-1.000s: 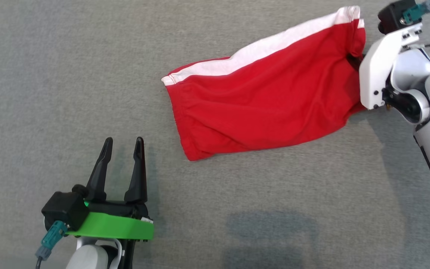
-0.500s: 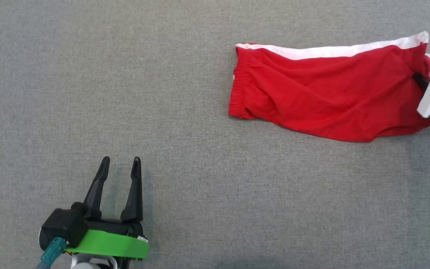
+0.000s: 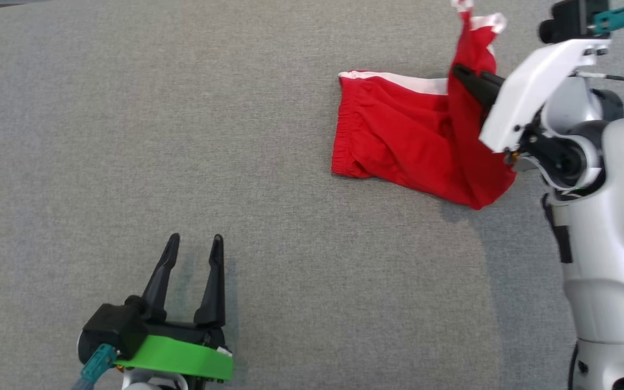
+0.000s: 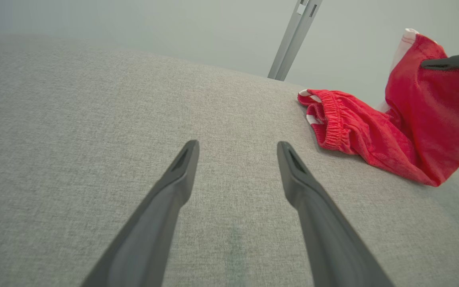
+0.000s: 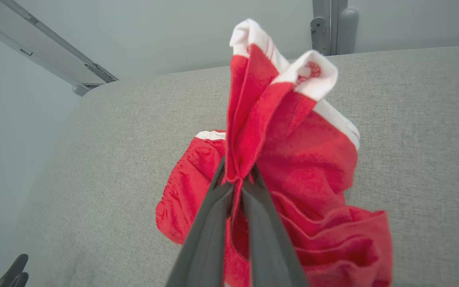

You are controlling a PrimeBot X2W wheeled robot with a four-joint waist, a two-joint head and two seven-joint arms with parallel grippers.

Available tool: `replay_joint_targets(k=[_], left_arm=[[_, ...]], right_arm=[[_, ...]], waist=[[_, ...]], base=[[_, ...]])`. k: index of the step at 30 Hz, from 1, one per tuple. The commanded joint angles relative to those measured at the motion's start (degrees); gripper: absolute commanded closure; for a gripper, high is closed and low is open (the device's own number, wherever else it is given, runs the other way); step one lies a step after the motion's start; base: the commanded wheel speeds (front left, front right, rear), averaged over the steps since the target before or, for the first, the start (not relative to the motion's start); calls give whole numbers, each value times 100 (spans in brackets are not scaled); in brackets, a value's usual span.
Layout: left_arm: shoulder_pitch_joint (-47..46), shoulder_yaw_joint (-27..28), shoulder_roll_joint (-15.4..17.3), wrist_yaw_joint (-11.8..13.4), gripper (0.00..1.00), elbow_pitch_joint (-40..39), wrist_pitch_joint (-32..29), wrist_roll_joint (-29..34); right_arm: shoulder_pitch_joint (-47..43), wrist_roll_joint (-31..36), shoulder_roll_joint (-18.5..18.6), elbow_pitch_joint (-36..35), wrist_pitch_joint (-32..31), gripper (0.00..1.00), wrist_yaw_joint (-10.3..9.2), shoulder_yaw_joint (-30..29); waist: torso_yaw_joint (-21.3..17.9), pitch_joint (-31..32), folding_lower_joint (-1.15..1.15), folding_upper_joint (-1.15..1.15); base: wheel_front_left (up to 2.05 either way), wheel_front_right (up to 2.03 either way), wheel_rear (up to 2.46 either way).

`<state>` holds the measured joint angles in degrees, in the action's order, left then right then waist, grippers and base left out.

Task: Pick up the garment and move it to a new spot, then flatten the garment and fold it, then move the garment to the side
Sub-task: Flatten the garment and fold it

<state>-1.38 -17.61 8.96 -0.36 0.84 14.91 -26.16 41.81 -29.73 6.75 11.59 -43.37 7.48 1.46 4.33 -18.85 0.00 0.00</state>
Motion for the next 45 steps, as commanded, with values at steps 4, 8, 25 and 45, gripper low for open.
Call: replay_joint_targets(k=[4,8,25,45], left_arm=[[-207,-117,-88,-97,0,152,12,10],[-290,-230,-178,-170,0,345,19,39],[-281,-274,-411,-310,0,849,30,79],[774,861,-371,-45,0,443,27,213]], right_arm=[[176,357,-289,353,120,100,2,60],[350,460,-373,901,457,100,2,52],[982,-616,-376,2939,1952,0,2,1195],[-1745,1005,1086,662,4801,0,1,973]], waist=[[273,-40,0,0],[542,-80,0,0],[883,159,0,0],[-417,1369,0,0]], base=[[0,0,0],[0,0,0],[0,0,0],[0,0,0]])
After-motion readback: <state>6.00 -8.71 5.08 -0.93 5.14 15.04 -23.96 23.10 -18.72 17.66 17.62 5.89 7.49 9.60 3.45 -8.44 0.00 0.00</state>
